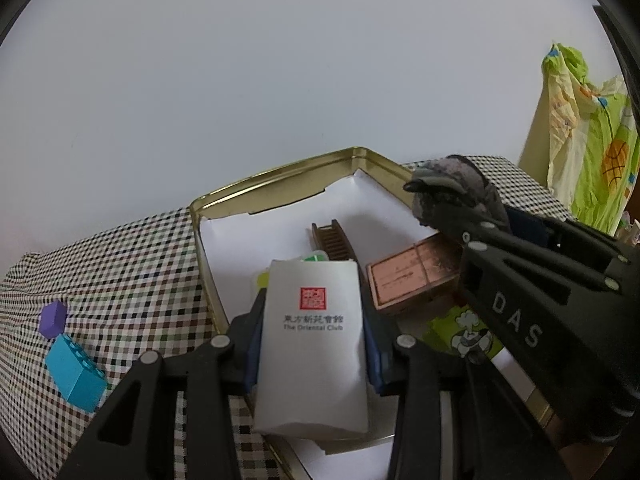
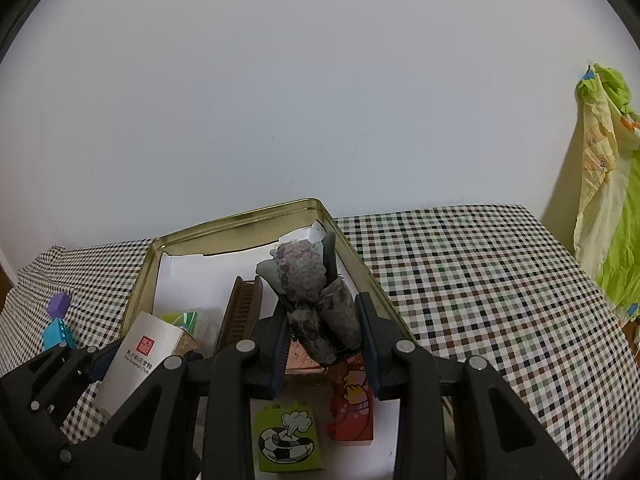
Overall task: Organize rigid objects
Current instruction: 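Release the white card box and grey object into the tray, then withdraw both grippers from the tray toward the purple cube and teal block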
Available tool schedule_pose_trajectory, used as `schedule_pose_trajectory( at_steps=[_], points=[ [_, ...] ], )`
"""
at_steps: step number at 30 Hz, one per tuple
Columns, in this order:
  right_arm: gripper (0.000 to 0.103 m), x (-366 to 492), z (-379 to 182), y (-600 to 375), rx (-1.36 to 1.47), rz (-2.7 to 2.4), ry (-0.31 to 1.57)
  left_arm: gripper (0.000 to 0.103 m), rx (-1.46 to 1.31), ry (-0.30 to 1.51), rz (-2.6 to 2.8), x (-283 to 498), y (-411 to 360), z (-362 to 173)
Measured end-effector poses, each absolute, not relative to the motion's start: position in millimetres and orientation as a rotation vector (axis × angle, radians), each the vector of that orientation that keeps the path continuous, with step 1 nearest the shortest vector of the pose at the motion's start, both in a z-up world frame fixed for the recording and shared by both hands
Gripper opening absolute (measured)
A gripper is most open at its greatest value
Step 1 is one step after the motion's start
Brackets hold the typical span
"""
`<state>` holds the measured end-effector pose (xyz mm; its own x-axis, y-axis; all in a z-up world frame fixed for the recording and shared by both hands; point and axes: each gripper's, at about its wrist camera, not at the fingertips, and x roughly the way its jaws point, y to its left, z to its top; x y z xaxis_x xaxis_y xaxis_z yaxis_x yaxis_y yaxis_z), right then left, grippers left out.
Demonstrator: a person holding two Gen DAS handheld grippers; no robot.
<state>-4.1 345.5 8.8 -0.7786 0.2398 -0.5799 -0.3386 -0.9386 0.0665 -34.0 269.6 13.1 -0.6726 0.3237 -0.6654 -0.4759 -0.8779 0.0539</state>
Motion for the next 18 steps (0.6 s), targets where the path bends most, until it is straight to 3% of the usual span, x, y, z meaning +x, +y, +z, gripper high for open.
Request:
schedule_pose_trajectory(
  at_steps=[5, 8, 11, 12, 13, 14, 18],
  points=[
    [0.034, -4.9, 7.7, 347.2, -0.849, 2.693, 0.264, 0.043, -0.959, 0.321, 2.515, -36.1, 270.0, 11.0],
    [0.035, -2.6, 8.2, 350.7, -0.840, 2.698, 0.298, 0.051, -0.993, 0.314, 2.515, -41.1, 266.8, 7.7],
    [0.039, -2.1, 7.1, 352.5, -0.849, 2.704, 0.325, 0.080, -0.936, 0.335, 2.509, -35.3, 267.1, 11.1],
    [0.042, -2.4, 6.8, 352.8, -0.856, 2.704, 0.332, 0.095, -0.905, 0.349, 2.525, -31.4, 267.2, 14.4],
    [0.049, -1.5, 6.6, 352.3, -0.852, 2.705, 0.338, 0.103, -0.877, 0.352, 2.544, -28.4, 266.4, 17.2],
    [0.057, 0.4, 7.7, 352.6, -0.834, 2.709, 0.346, 0.102, -0.838, 0.344, 2.565, -25.2, 264.5, 20.3],
    [0.066, 15.1, 17.4, 354.7, -0.693, 2.804, 0.450, 0.102, -0.800, 0.292, 2.543, -20.8, 259.5, 25.6]
  ],
)
